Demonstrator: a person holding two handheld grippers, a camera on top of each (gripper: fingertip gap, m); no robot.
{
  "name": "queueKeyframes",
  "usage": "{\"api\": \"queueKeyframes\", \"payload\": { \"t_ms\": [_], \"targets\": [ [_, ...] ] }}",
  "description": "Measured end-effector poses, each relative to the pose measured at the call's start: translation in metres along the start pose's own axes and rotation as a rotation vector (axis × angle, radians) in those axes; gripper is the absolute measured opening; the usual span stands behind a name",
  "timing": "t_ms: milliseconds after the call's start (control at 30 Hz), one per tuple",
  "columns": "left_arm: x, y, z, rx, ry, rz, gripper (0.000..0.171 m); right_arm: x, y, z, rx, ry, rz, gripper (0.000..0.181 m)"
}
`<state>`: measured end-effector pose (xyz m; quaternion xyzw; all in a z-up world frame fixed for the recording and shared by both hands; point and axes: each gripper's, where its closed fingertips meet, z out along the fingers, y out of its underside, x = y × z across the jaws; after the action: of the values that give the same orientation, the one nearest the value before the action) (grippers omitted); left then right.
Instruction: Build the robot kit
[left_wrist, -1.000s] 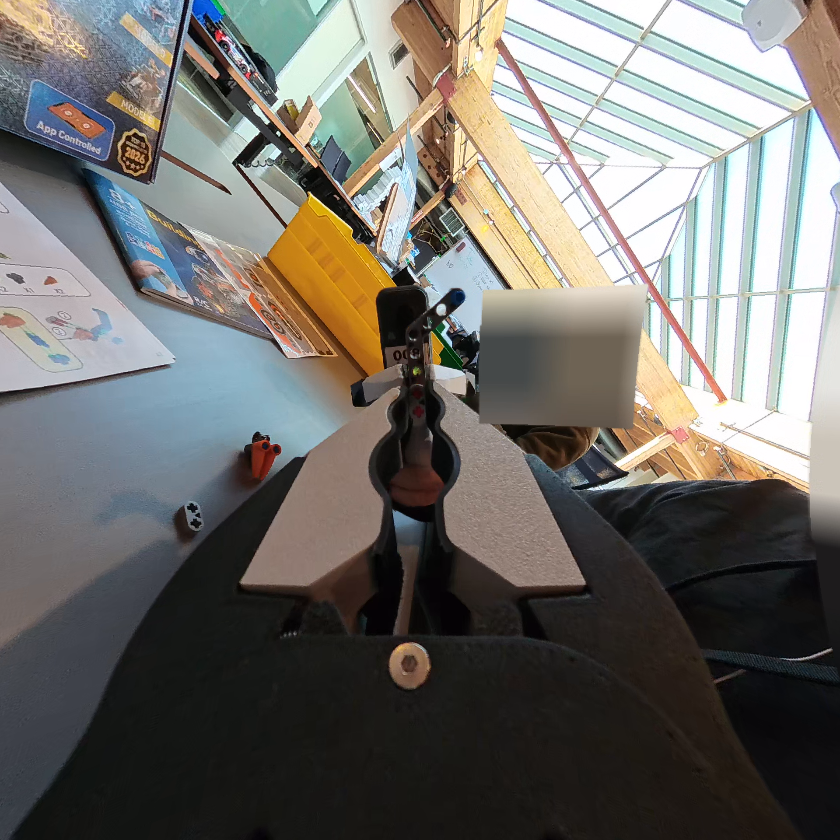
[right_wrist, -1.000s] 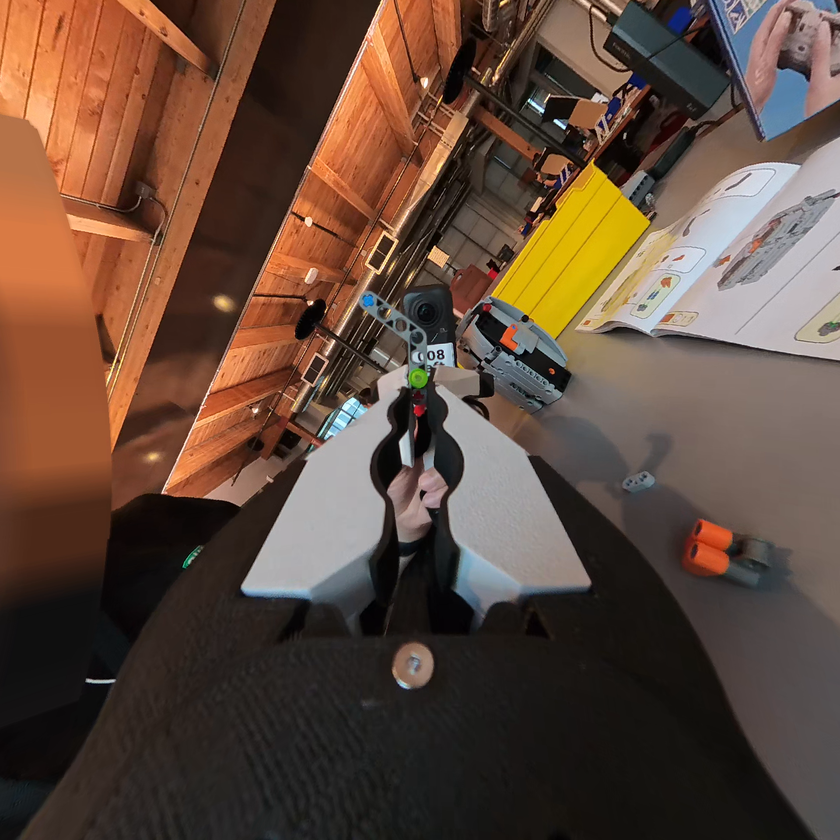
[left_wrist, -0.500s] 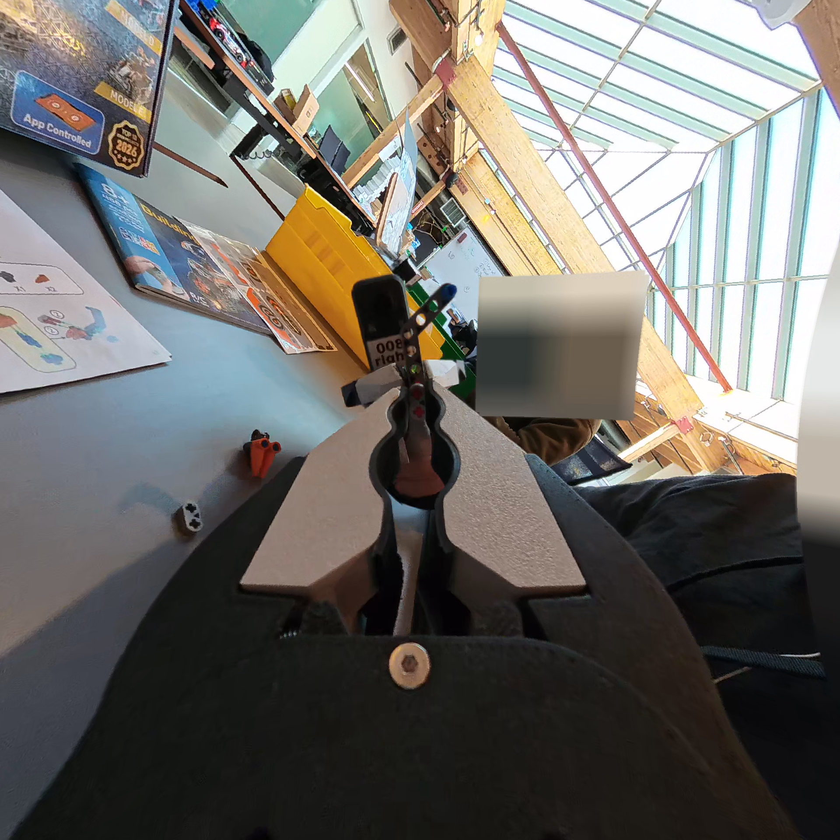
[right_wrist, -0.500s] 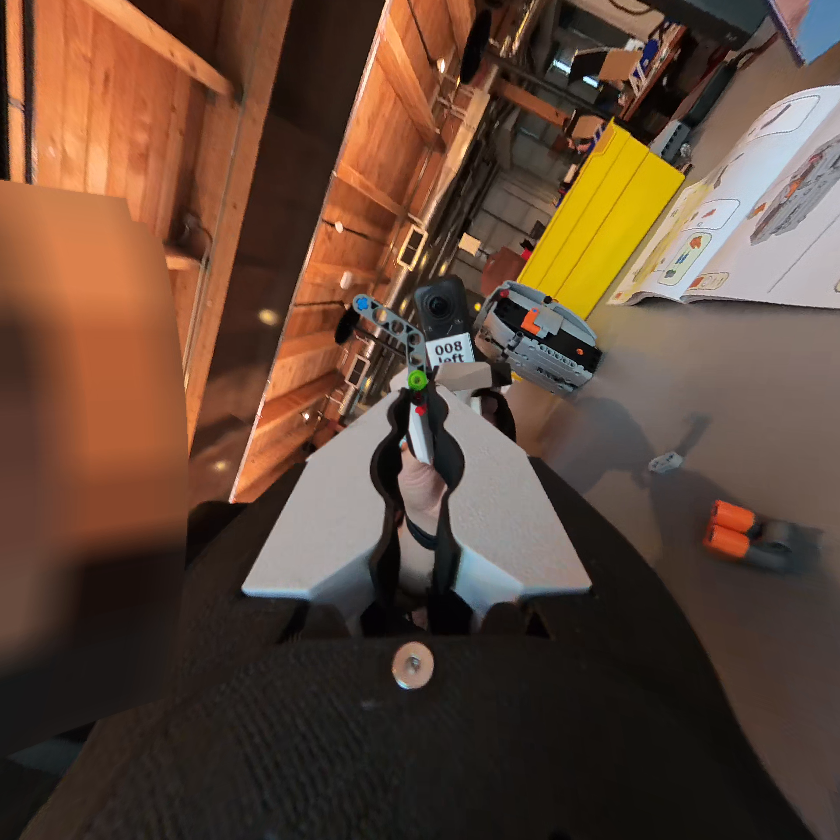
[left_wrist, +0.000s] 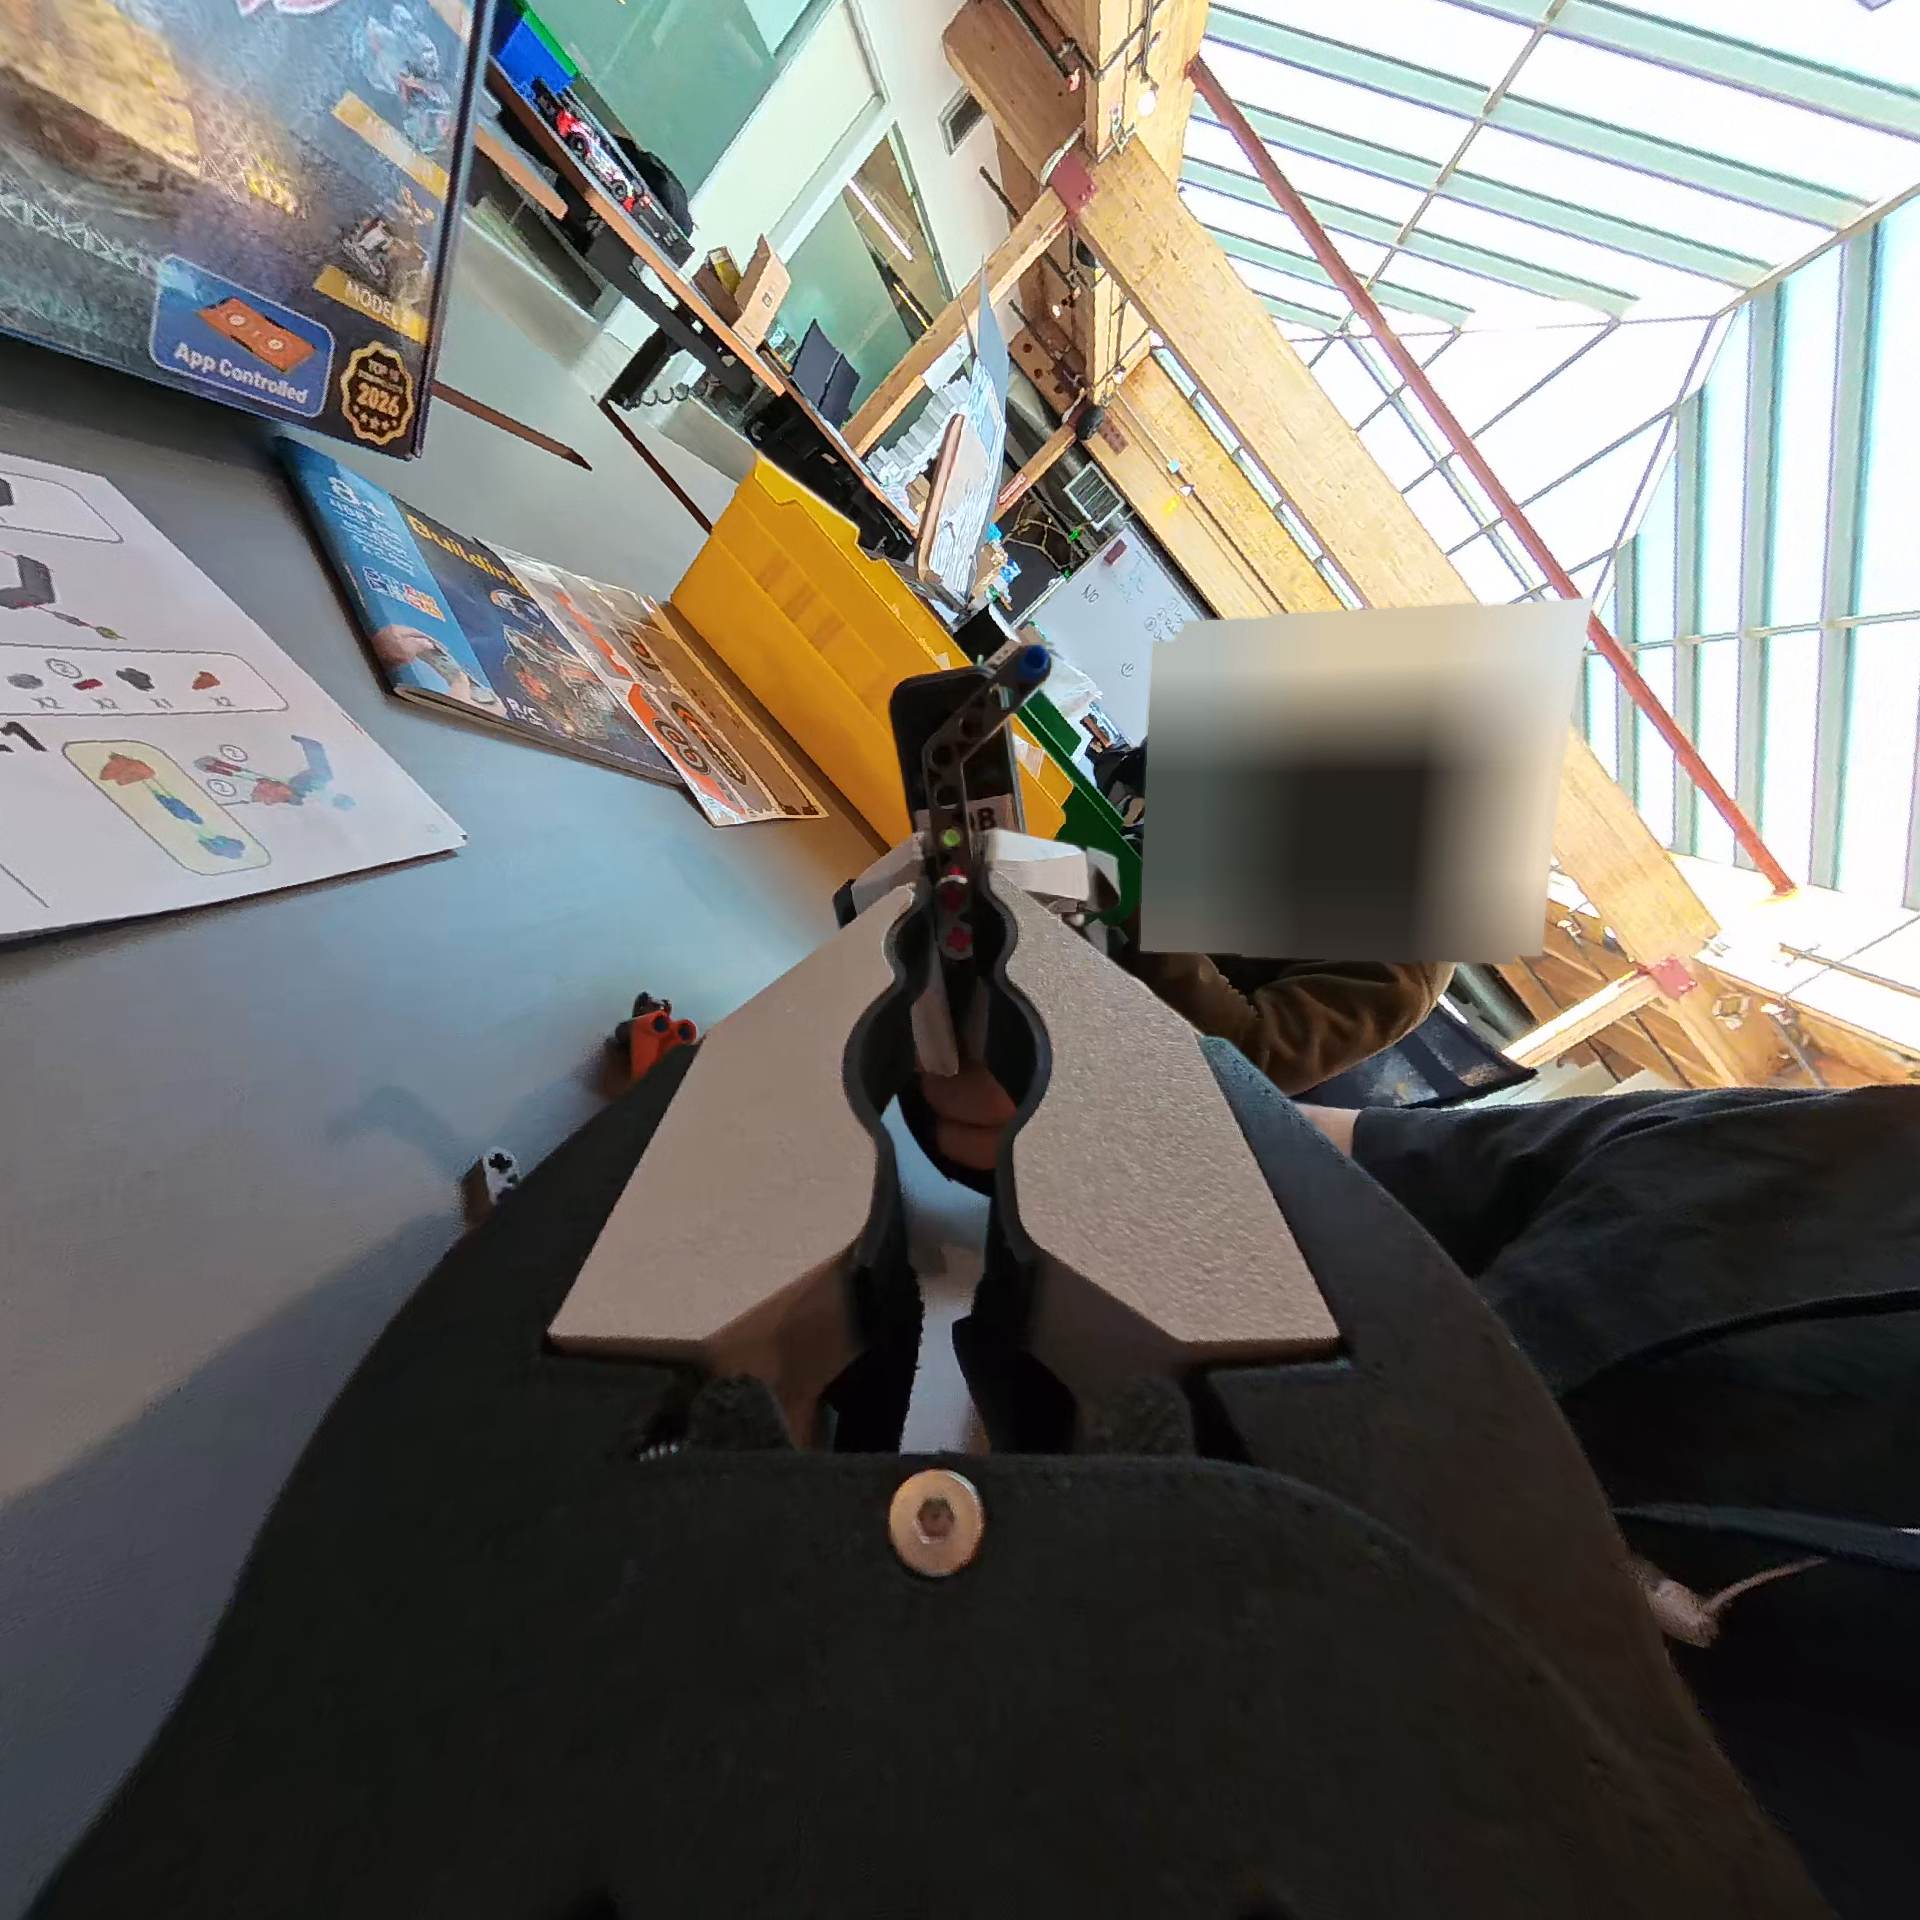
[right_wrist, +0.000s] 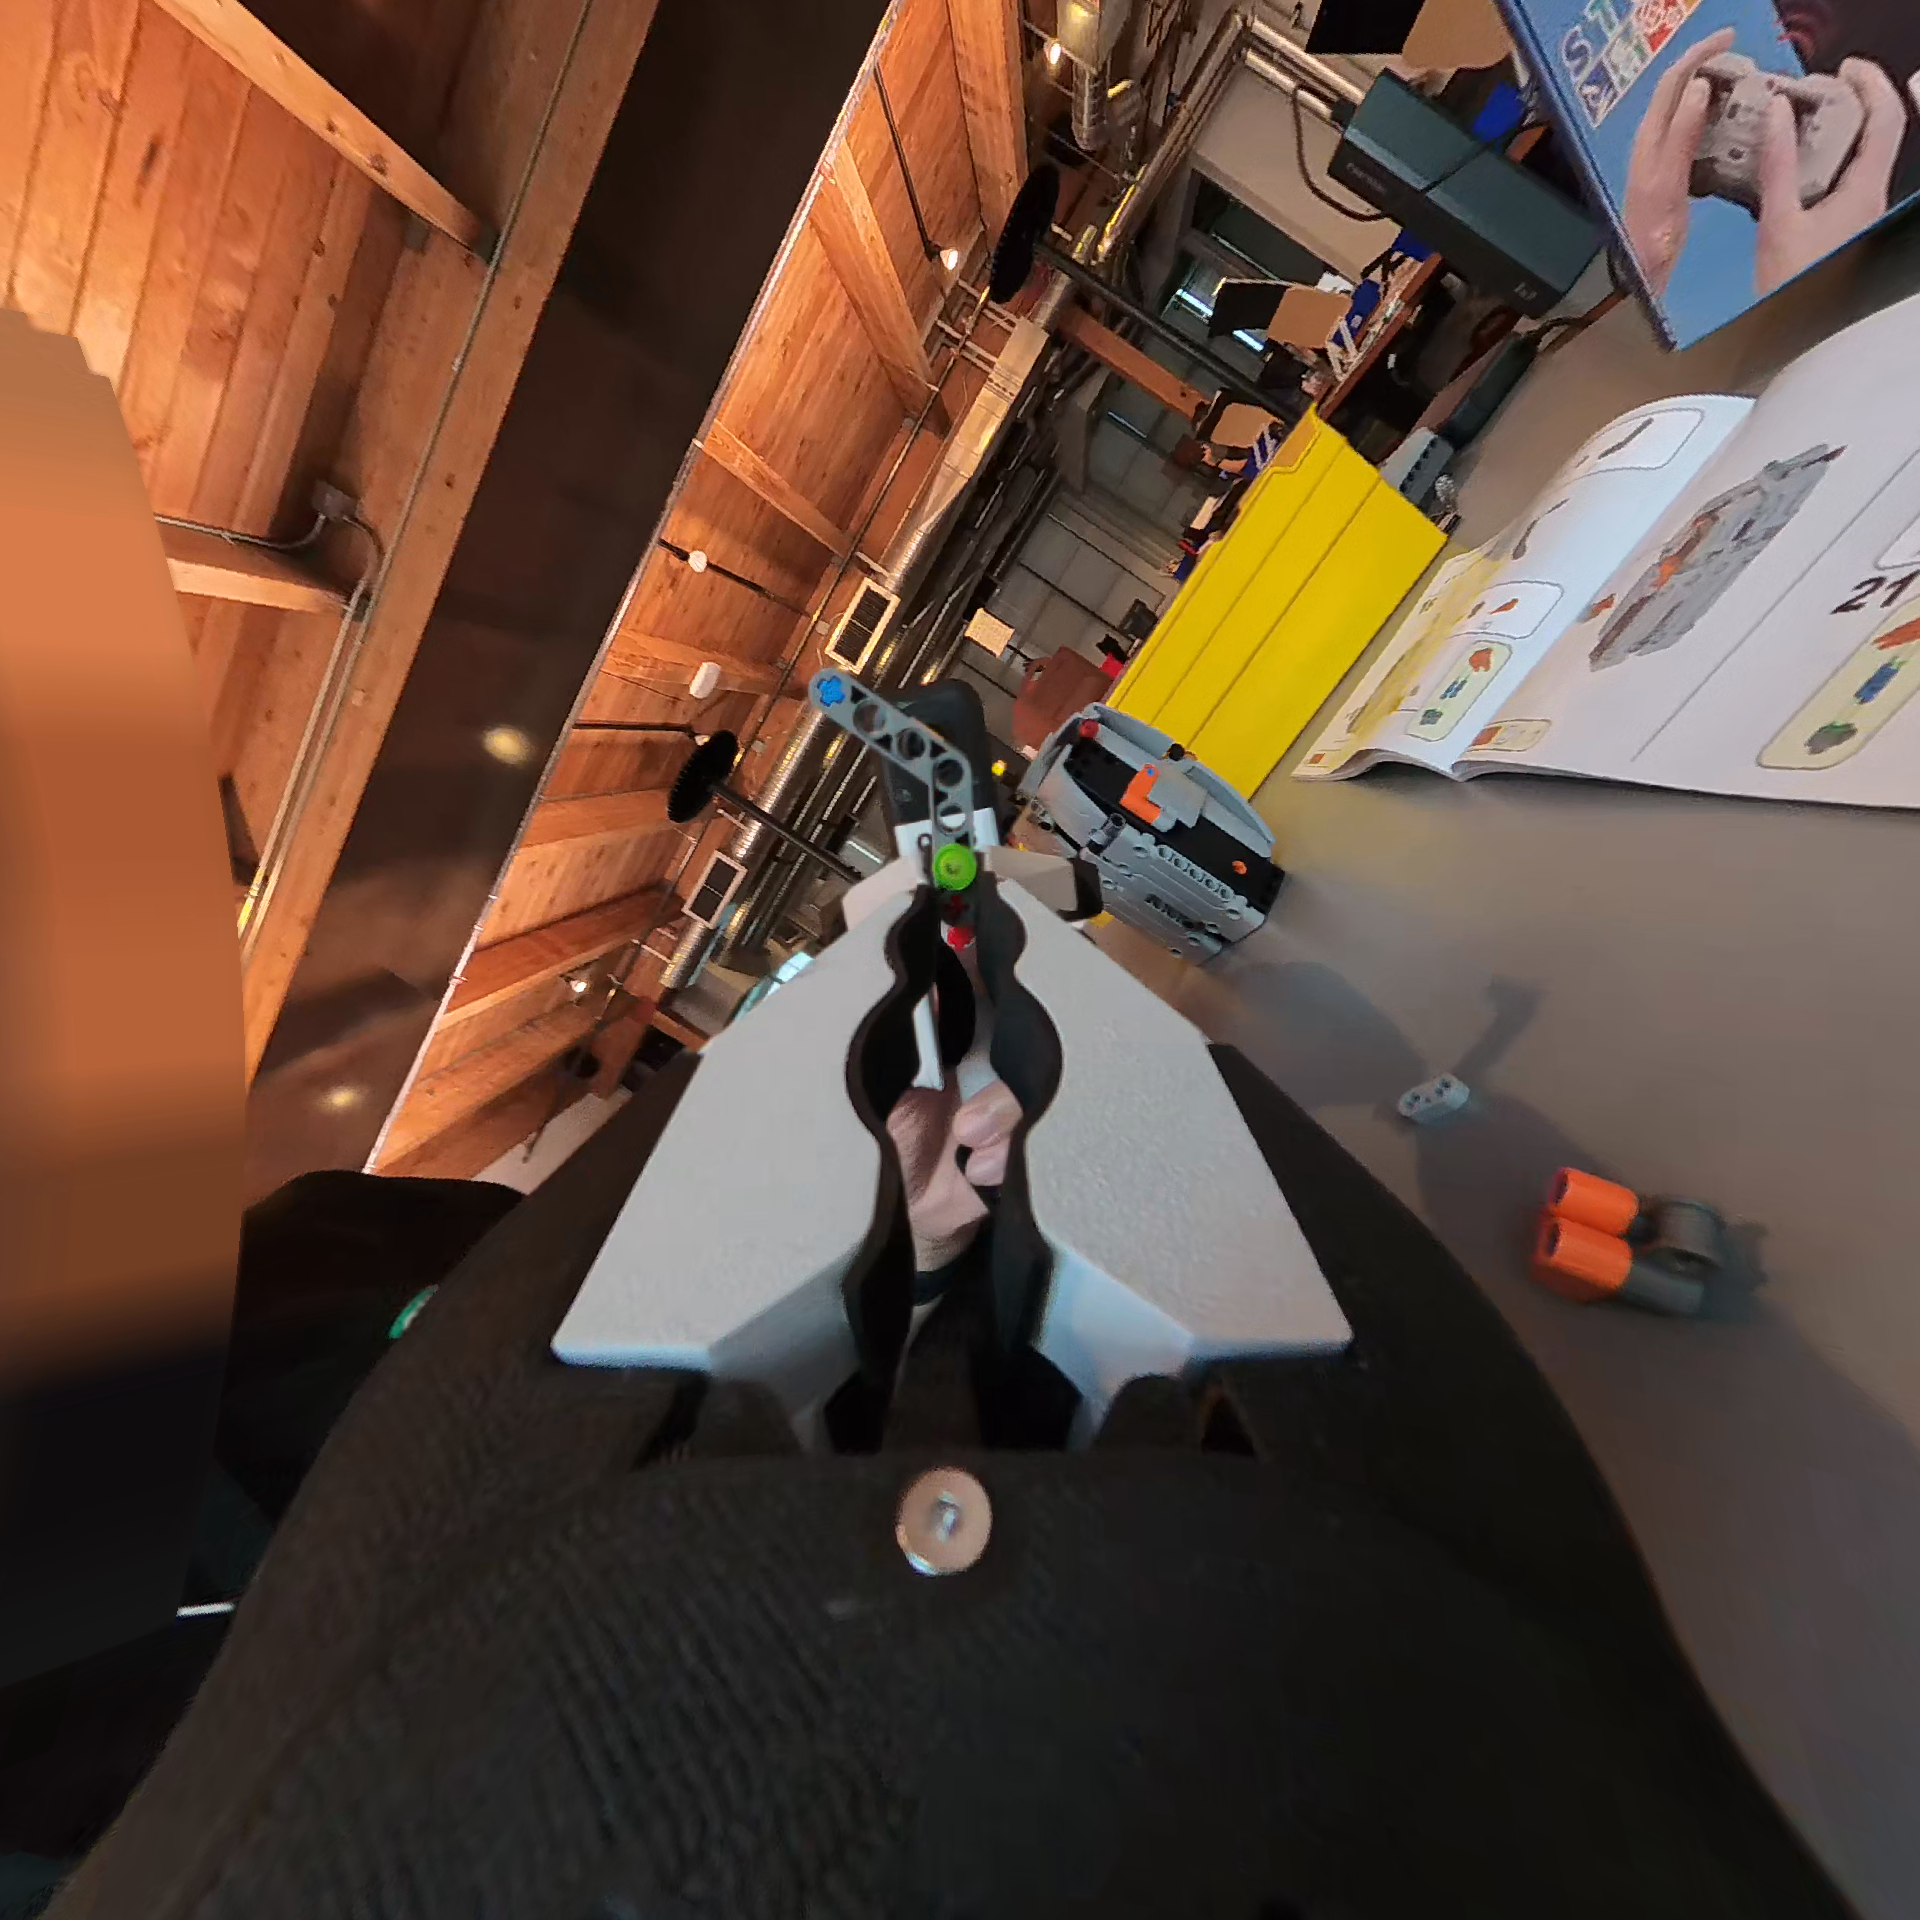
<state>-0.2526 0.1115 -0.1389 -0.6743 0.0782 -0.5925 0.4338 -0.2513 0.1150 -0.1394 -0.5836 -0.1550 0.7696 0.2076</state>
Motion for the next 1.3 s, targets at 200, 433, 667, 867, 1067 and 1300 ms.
{"api": "queueKeyframes", "payload": {
  "t_ms": [200,433,667,867,1067,1300],
  "targets": [
    [0.0,0.003,-0.001,-0.029,0.005,-0.001,0.005,0.0,0.004,-0.001,-0.076,0.029,-0.076,0.007],
    [0.01,0.009,-0.001,-0.08,0.11,-0.099,0.004,-0.009,0.009,-0.003,-0.172,-0.056,-0.028,0.007],
    [0.013,0.012,0.0,-0.1,0.122,-0.089,0.005,-0.011,0.011,-0.006,-0.234,-0.073,-0.03,0.007],
    [0.007,0.02,0.001,-0.158,0.04,0.01,0.005,-0.003,0.016,-0.01,-0.301,-0.015,-0.081,0.007],
    [0.009,0.026,0.003,-0.196,0.065,-0.006,0.005,-0.005,0.019,-0.014,-0.348,-0.035,-0.059,0.007],
    [0.014,0.026,0.003,-0.194,0.112,-0.043,0.005,-0.01,0.02,-0.015,-0.364,-0.076,-0.013,0.007]
  ]
}}
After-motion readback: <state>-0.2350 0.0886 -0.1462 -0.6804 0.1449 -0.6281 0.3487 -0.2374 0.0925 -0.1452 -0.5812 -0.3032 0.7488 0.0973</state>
